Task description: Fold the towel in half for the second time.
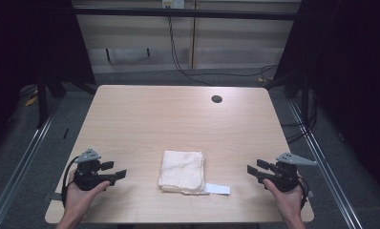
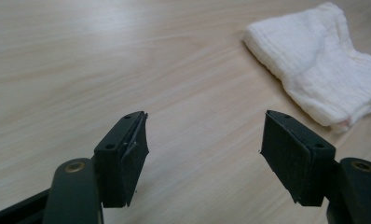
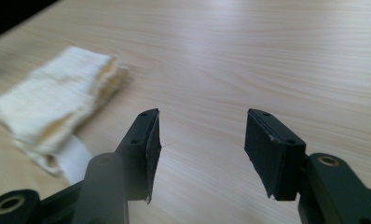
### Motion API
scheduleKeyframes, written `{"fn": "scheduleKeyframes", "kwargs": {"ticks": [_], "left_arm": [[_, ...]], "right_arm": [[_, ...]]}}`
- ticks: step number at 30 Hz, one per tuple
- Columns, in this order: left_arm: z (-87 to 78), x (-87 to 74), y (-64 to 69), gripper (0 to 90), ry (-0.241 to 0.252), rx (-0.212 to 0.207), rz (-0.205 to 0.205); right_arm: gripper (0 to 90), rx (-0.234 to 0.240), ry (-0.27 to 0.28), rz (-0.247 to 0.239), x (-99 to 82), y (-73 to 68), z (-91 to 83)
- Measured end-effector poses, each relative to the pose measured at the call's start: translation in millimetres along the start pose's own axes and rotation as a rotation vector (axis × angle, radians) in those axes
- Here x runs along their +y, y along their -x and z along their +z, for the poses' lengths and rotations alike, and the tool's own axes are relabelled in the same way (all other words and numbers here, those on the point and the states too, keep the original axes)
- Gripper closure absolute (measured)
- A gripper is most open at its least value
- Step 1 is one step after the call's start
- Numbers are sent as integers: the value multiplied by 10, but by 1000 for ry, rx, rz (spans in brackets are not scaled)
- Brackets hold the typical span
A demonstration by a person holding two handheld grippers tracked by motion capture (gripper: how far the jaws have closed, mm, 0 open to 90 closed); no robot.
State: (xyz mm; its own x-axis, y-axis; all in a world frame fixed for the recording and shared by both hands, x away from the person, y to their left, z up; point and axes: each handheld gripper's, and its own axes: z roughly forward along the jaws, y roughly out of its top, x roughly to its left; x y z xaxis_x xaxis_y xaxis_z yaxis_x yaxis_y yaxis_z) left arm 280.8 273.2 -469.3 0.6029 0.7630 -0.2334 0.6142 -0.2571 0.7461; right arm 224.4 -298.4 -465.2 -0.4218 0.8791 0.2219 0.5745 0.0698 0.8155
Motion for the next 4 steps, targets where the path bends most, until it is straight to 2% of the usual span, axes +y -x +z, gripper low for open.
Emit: {"fn": "scheduleKeyframes", "kwargs": {"ticks": [1,2,4], "left_arm": [[-12,-14,-25,307,-3,-2,-5],[-5,-29,-38,302,-2,-7,-16],[8,-40,-37,298,-10,4,-12]], "right_arm": [[455,-26,-5,-8,-14,25,-8],[454,-34,0,-2,-27,70,-16],[439,-50,10,18,-47,144,-28]]}}
